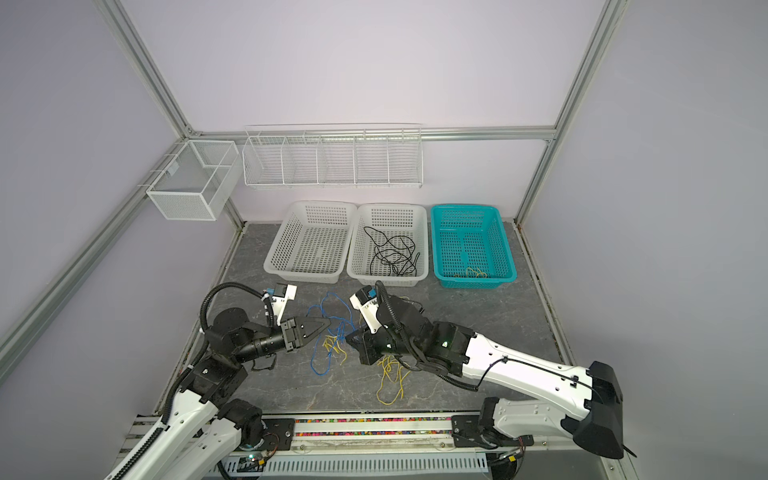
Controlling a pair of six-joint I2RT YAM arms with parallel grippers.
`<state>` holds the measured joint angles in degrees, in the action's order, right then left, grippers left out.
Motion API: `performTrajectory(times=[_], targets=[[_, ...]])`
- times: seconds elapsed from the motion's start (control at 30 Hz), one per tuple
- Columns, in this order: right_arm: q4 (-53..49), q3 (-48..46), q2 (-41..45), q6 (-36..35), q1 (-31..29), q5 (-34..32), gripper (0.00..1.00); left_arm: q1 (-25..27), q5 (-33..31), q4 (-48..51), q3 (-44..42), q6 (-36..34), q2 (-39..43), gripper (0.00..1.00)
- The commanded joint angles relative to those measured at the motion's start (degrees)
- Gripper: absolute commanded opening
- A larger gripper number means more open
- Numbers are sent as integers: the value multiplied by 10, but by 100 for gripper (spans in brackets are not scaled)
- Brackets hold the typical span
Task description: Untangle the cables
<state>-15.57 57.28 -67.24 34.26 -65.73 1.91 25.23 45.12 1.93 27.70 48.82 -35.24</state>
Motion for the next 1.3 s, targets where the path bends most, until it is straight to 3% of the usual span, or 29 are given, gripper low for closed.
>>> performTrajectory(times=[0.0,0.13,0.57,0.8,0.97,1.1,1.27], targets=[[33,9,-4,0,-1,-57,6,-1,-1,-22,0,-5,-3,0],[52,15,-3,3,-1,-87,6,-2,0,-21,-2,-4,-3,0],[87,-9,-35,-7,-41,-31,6,-2,-27,-11,13,-15,-21,0],[33,-36,-10,-5,-41,-89,6,-2,-29,12,23,-30,-14,0],[-4,-112,16,32,7,-107,6,-2,-56,70,46,-55,7,0],[12,-174,26,47,45,-93,6,-2,-87,39,42,-23,21,0],[22,-201,-4,48,50,-100,6,-3,-135,-18,34,21,47,0]])
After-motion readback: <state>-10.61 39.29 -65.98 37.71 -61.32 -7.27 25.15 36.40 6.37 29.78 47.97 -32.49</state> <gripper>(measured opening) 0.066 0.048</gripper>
